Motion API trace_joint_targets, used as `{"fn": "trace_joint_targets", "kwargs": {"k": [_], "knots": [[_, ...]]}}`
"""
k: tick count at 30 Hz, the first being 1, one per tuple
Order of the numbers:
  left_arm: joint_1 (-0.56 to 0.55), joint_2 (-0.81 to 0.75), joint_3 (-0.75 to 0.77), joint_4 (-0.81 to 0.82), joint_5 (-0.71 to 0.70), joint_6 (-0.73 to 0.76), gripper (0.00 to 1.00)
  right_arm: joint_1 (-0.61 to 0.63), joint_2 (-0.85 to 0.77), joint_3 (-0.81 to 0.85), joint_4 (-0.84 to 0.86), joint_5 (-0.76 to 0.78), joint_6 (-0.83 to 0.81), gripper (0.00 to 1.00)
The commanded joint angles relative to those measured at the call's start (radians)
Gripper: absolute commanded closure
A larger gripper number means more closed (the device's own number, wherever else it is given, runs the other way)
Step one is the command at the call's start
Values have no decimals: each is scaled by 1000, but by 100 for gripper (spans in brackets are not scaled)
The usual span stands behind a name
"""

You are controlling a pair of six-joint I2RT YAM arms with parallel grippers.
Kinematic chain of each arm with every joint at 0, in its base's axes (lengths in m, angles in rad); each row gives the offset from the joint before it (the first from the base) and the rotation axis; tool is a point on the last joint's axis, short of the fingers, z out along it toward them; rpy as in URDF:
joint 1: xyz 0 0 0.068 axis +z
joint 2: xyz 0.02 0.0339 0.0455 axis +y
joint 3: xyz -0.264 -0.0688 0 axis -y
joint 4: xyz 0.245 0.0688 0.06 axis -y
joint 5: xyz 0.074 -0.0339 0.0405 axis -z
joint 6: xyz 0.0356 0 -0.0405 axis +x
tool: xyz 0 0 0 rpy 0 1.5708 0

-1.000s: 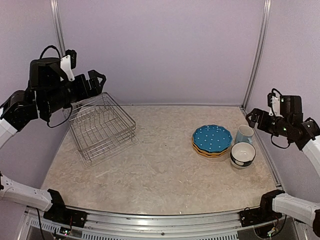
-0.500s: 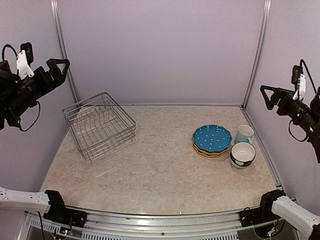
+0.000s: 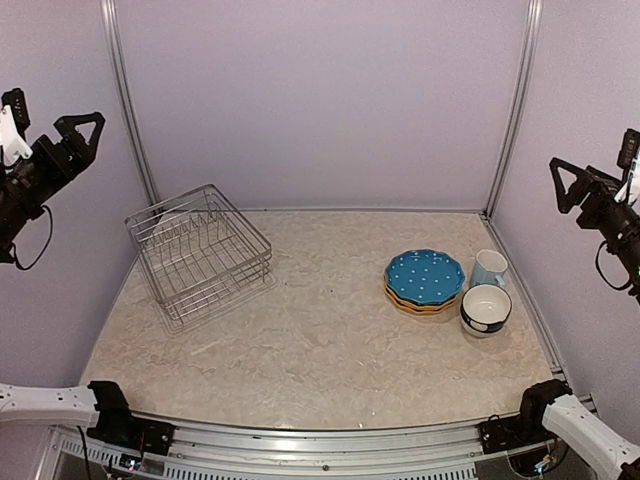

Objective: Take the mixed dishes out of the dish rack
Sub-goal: Reset both arms

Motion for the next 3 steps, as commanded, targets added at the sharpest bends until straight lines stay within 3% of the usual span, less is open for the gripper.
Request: {"fn": "trace_joint_targets", "kwargs": {"k": [1, 3], "knots": [[4, -1, -11, 9, -13, 29, 1, -8, -8, -14, 6, 36, 4, 0], [4, 1, -9, 11, -11, 31, 1, -9, -11, -23, 9, 39, 15, 0]]}}
